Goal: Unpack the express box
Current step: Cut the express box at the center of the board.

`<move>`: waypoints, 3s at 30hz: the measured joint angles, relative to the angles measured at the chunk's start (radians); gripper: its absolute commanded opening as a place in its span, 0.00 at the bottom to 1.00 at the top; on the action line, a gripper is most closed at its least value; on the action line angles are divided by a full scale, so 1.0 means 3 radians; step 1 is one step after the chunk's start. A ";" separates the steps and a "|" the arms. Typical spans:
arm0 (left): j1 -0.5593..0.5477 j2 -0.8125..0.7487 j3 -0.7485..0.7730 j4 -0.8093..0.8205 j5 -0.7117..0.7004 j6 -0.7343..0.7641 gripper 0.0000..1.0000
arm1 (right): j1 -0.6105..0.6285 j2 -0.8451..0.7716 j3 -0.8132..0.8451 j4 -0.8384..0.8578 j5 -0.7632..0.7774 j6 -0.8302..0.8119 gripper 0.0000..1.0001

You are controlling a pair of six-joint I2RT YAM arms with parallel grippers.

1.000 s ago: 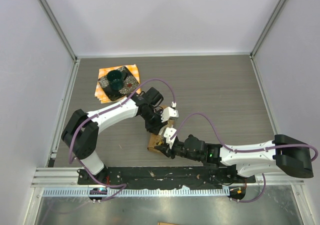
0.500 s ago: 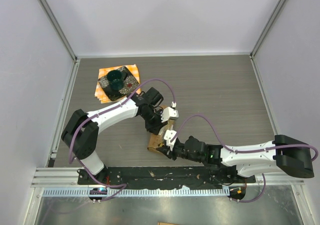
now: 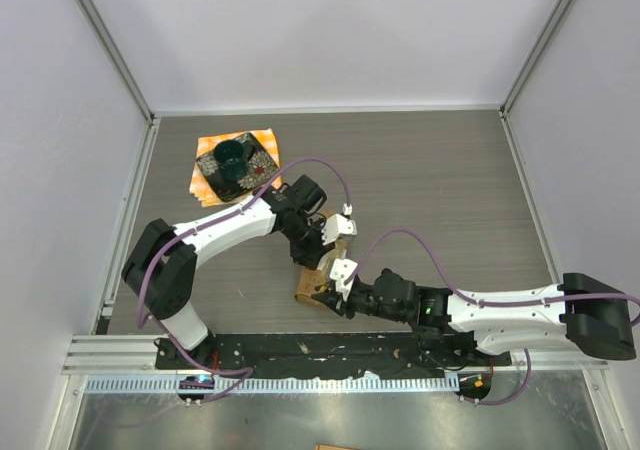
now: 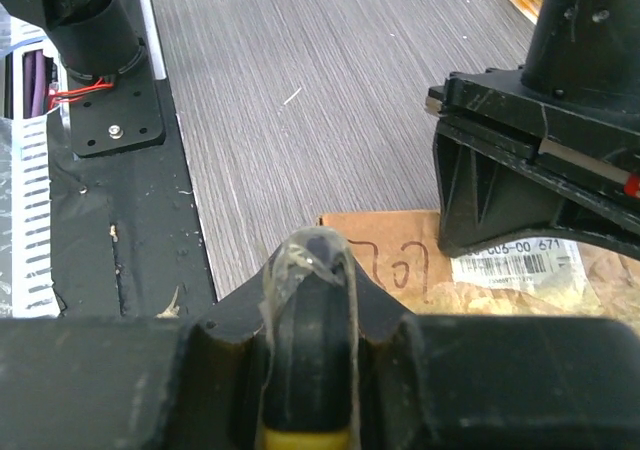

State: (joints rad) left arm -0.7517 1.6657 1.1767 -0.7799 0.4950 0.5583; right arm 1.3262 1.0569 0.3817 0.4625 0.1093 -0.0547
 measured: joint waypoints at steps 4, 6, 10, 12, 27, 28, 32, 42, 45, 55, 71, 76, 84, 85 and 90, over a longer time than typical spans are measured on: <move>0.0000 0.0000 0.0000 0.0000 0.0000 0.0001 0.18 | -0.0009 0.0095 0.0011 0.0025 -0.0076 0.0000 0.01; 0.0000 0.0000 0.0000 0.0000 0.0000 0.0001 0.17 | -0.0022 0.0145 0.0011 0.0025 -0.0097 0.0000 0.01; 0.0000 0.0000 0.0000 0.0000 0.0000 0.0001 0.17 | -0.0062 0.0165 0.0011 0.0032 -0.0125 0.0000 0.01; 0.0000 0.0000 -0.0001 0.0000 0.0000 0.0001 0.17 | -0.0095 0.0165 0.0011 0.0058 -0.0142 -0.0001 0.01; 0.0000 -0.0015 -0.0028 0.0032 0.0000 0.0001 0.17 | -0.0200 0.0211 0.0008 0.0153 -0.0242 0.0004 0.01; 0.0000 -0.0017 -0.0028 0.0032 0.0000 0.0001 0.17 | -0.0202 0.0211 -0.0001 0.0154 -0.0247 0.0008 0.01; 0.0000 -0.0017 -0.0028 0.0032 0.0000 0.0003 0.17 | -0.0202 0.0220 -0.0039 0.0167 -0.0248 0.0013 0.01; 0.0000 -0.0023 -0.0036 0.0041 0.0000 0.0004 0.17 | -0.0202 0.0294 -0.0090 0.0290 -0.0244 0.0033 0.01; 0.0000 -0.0028 -0.0043 0.0046 0.0001 0.0009 0.16 | -0.0202 0.0341 -0.0118 0.0332 -0.0233 0.0058 0.01; 0.0000 -0.0052 -0.0075 0.0081 0.0009 0.0071 0.13 | -0.0160 0.0409 -0.0228 0.0523 -0.0009 0.0525 0.01; -0.0046 0.0006 -0.0061 0.0047 0.0132 0.0066 0.09 | 0.0242 0.0102 -0.0295 0.0195 0.0711 0.0984 0.01; -0.0043 0.0008 -0.0058 0.0019 0.0085 0.0061 0.09 | 0.0287 0.0216 -0.0006 -0.0172 0.0805 0.0862 0.02; 0.0061 -0.0009 -0.0057 0.0003 0.0034 0.0071 0.10 | 0.0338 -0.0090 0.0474 -0.0633 0.1141 0.0640 0.06; 0.0084 -0.0017 -0.0057 0.0003 0.0018 0.0074 0.12 | 0.0338 -0.0239 0.0504 -0.0614 0.1219 0.0642 0.06; 0.0183 -0.0076 -0.0008 -0.0089 -0.0167 0.0090 0.43 | 0.0298 -0.0824 0.0467 -0.0607 0.1737 0.0863 0.11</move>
State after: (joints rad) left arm -0.6968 1.6428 1.1744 -0.8066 0.4450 0.5854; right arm 1.4155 0.8097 0.5217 0.2806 0.6304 0.2043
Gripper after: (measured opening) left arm 0.254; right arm 0.239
